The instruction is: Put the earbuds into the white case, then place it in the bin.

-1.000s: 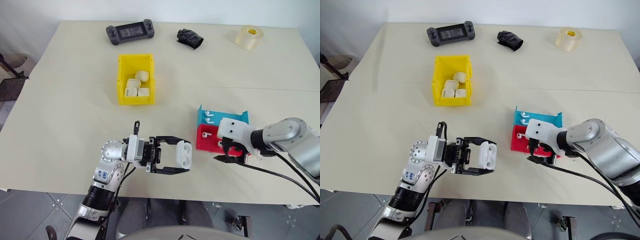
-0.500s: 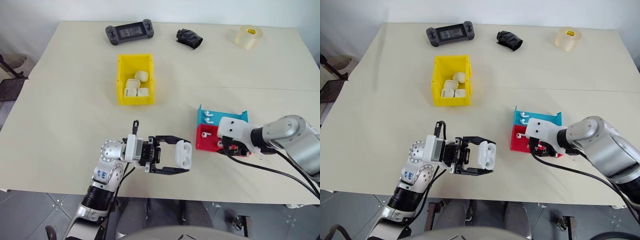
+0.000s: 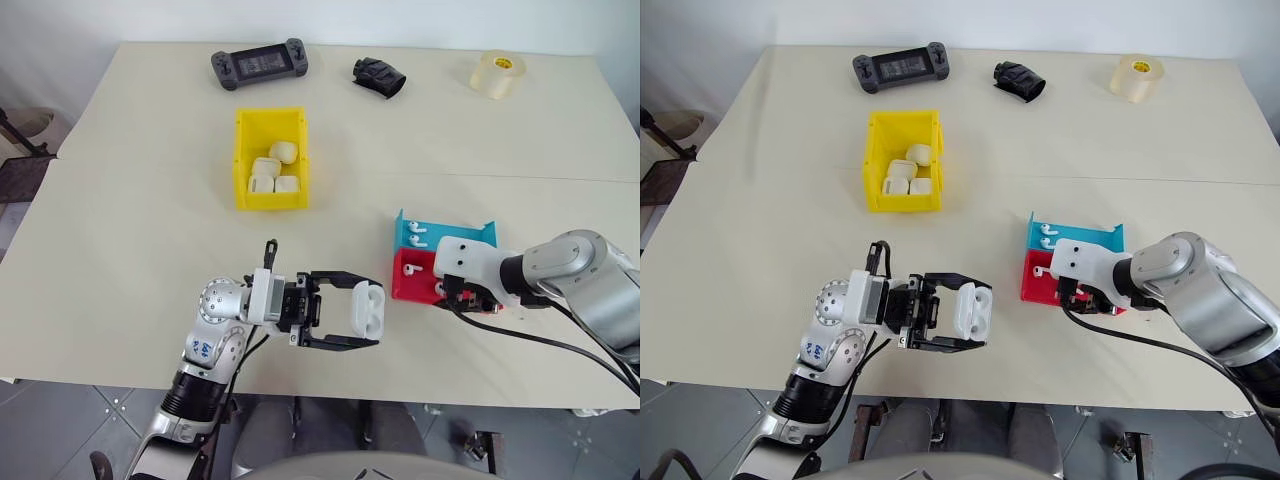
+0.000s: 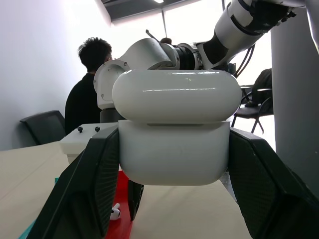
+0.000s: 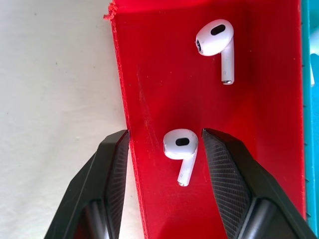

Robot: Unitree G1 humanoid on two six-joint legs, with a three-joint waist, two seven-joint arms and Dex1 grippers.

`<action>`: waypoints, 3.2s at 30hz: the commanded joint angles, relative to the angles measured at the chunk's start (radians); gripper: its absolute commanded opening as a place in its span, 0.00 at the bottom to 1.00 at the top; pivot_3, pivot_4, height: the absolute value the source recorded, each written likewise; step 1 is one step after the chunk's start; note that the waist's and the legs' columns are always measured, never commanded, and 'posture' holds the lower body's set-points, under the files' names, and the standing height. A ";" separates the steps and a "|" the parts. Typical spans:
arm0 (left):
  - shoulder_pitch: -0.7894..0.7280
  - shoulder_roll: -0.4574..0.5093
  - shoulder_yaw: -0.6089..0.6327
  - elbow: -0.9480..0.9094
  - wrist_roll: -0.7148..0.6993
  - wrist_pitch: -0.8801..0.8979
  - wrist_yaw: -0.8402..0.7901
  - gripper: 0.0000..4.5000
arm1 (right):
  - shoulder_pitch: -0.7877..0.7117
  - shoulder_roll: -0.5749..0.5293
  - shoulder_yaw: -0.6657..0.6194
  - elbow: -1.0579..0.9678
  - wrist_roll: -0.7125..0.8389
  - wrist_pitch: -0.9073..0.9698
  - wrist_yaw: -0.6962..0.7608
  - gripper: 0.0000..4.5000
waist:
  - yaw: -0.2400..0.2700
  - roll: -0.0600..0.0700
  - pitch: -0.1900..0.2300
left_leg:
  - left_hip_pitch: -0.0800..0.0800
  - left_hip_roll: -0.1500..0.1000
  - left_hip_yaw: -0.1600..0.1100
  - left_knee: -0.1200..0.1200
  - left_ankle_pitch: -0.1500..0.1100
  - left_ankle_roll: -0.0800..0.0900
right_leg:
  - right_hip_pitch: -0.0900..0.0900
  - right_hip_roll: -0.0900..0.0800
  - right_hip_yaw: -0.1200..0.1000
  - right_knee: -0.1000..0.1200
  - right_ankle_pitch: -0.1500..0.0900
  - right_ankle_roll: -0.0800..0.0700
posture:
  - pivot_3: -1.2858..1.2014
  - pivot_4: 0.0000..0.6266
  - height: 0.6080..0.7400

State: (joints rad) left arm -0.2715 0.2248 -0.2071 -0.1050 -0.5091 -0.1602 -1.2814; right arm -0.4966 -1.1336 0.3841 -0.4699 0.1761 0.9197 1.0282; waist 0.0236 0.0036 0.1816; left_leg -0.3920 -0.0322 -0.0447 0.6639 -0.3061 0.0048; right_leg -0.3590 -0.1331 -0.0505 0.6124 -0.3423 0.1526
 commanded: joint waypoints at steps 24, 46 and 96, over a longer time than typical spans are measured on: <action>0.009 0.015 -0.002 -0.059 -0.028 0.016 0.015 0.62 | 0.053 0.003 -0.149 -0.031 0.056 -0.022 0.037 0.12 | 0.001 0.000 0.000 | 0.000 0.000 0.000 0.000 0.000 0.000 | 0.000 0.000 0.000 0.000 0.000 0.000 | 0.52 0.24 1.00; -0.007 0.002 -0.042 -0.069 -0.006 0.072 0.066 0.62 | 0.214 -0.141 -0.286 0.050 -0.008 -0.425 0.175 0.99 | -0.002 0.000 0.000 | 0.001 0.001 0.002 0.000 0.000 0.000 | 0.001 0.001 0.001 0.000 0.000 0.001 | 0.52 0.24 1.00; 0.094 0.078 0.033 -0.158 -0.025 0.109 0.118 0.62 | -0.220 0.216 0.070 0.319 -0.238 -0.280 0.209 0.99 | -0.002 0.001 0.001 | -0.001 -0.001 0.000 0.000 0.000 -0.001 | -0.001 0.000 0.000 0.000 0.000 0.001 | 0.52 0.24 1.00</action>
State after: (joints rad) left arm -0.1723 0.3078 -0.1746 -0.2282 -0.5223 -0.0320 -1.1716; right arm -0.7012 -0.9216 0.4655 -0.1489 -0.0452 0.6511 1.2355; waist 0.0217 0.0048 0.1823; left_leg -0.3928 -0.0328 -0.0448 0.6634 -0.3059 0.0042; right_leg -0.3601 -0.1333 -0.0503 0.6125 -0.3418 0.1533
